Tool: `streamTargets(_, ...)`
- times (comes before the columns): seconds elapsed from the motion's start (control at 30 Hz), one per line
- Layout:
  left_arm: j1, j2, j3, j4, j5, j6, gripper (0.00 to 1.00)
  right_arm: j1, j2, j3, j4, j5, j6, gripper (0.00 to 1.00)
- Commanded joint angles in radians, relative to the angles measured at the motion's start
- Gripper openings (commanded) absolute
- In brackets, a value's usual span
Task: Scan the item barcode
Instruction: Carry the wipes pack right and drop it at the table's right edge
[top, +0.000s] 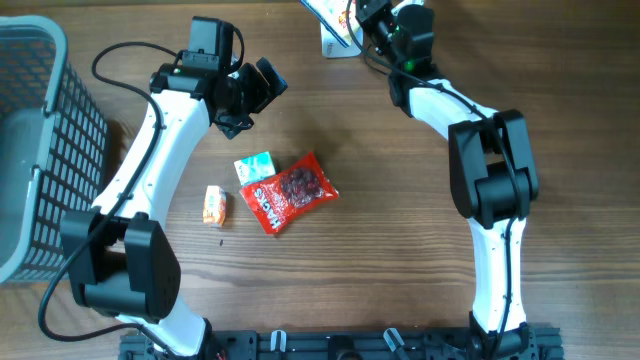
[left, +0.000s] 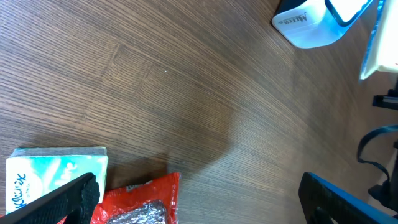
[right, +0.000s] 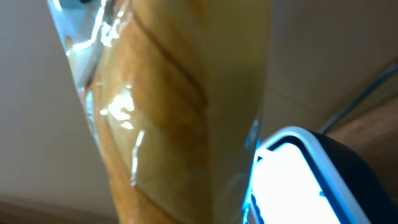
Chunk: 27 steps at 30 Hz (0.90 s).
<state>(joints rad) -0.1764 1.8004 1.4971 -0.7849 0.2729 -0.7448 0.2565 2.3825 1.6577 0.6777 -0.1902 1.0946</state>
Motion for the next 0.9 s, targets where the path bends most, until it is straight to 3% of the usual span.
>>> streamTargets(0.0, 0.006, -0.003, 0.005, 0.002, -0.017, 0.012, 1.0, -0.071, -0.04, 0.016, 0.016, -0.108, -0.022, 0.04)
streamTargets(0.13, 0.006, -0.003, 0.005, 0.002, -0.017, 0.012, 1.0, -0.203, -0.093, 0.016, -0.069, -0.259, -0.019, 0.04)
streamTargets(0.2, 0.006, -0.003, 0.005, 0.002, -0.017, 0.012, 1.0, -0.329, -0.144, 0.016, -0.36, -0.269, -0.135, 0.04)
streamTargets(0.37, 0.006, -0.003, 0.005, 0.002, -0.017, 0.012, 1.0, -0.532, -0.208, 0.016, -0.738, -0.148, -0.339, 0.04)
streamTargets(0.5, 0.006, -0.003, 0.005, 0.002, -0.017, 0.012, 1.0, -0.727, -0.212, 0.016, -0.851, -0.18, -0.311, 0.04)
streamTargets(0.6, 0.006, -0.003, 0.005, 0.002, -0.017, 0.012, 1.0, -0.845, -0.212, 0.016, -0.99, -0.052, -0.311, 0.04)
streamTargets(0.8, 0.006, -0.003, 0.005, 0.002, -0.017, 0.012, 1.0, -0.981, -0.212, 0.016, -1.086, 0.085, -0.467, 0.04)
streamTargets(0.83, 0.006, -0.003, 0.005, 0.002, -0.017, 0.012, 1.0, -0.999, -0.212, 0.016, -1.102, 0.109, -0.472, 0.16)
streamTargets(0.87, 0.006, -0.003, 0.005, 0.002, -0.017, 0.012, 1.0, -1.007, -0.212, 0.016, -1.102, 0.104, -0.499, 0.34)
